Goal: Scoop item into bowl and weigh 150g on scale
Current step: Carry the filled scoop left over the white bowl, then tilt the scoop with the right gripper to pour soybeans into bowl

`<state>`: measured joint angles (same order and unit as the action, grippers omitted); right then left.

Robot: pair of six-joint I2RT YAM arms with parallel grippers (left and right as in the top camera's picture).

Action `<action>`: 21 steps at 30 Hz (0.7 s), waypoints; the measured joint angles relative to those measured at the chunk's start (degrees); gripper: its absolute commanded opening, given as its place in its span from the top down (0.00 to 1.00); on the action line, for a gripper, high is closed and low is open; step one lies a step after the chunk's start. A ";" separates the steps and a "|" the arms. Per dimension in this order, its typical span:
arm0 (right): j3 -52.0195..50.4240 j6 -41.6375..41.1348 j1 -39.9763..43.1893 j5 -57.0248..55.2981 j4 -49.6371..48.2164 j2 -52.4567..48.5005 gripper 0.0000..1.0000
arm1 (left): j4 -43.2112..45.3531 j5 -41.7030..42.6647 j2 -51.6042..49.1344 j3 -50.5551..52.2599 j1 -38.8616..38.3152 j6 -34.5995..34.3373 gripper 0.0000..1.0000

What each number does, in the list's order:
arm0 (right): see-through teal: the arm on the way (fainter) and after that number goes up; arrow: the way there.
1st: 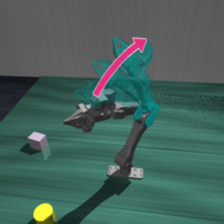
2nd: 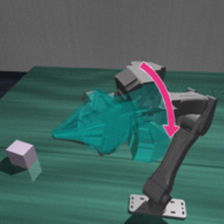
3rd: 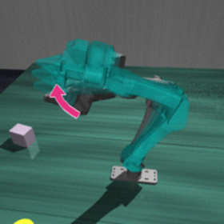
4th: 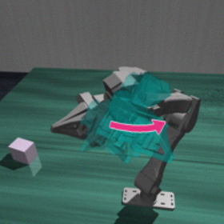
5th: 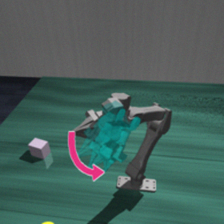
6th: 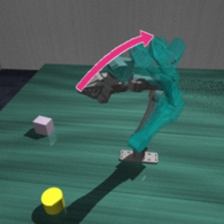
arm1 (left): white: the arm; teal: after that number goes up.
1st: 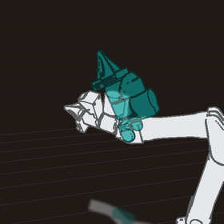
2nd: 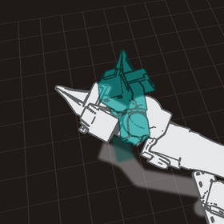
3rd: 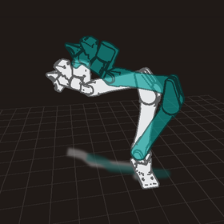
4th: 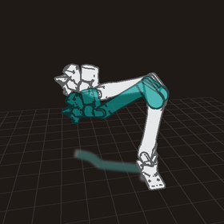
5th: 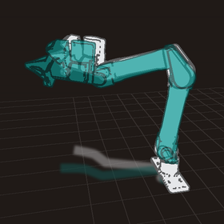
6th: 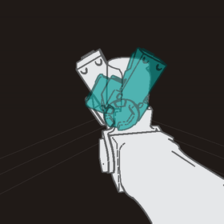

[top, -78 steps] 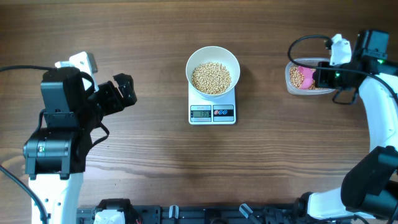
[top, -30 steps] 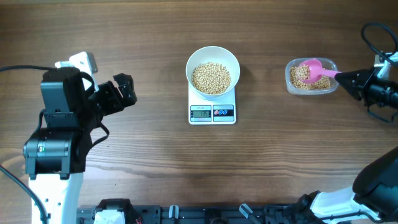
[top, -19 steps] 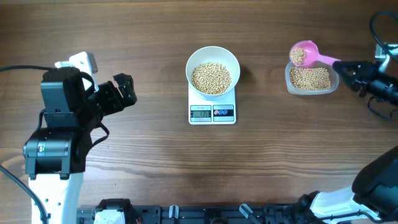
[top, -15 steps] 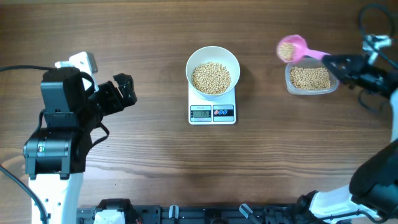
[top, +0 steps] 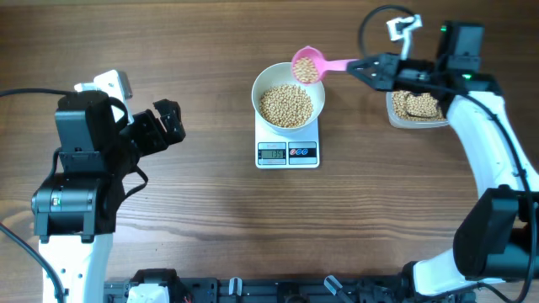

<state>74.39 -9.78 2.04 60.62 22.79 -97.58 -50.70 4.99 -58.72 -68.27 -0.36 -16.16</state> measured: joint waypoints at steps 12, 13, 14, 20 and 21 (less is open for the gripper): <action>0.00 9.07 -10.45 -23.76 -3.61 3.74 0.96 | 0.00 0.00 0.00 0.00 0.00 0.00 0.00; 0.00 10.80 -11.30 -25.77 -3.58 4.83 0.96 | 0.00 0.00 0.00 0.00 0.00 0.00 0.00; 0.00 12.20 -11.89 -27.06 -3.58 5.62 0.96 | 0.00 0.00 0.00 0.00 0.00 0.00 0.00; 0.00 16.11 -13.55 -30.16 -1.20 6.84 0.96 | 0.00 0.00 0.00 0.00 0.00 0.00 0.00; 0.00 16.68 -13.66 -30.45 -0.39 6.84 0.96 | 0.00 0.00 0.00 0.00 0.00 0.00 0.00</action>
<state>74.39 6.90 -11.62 30.17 22.39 -90.74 -50.70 4.99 -58.72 -68.27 -0.36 -16.16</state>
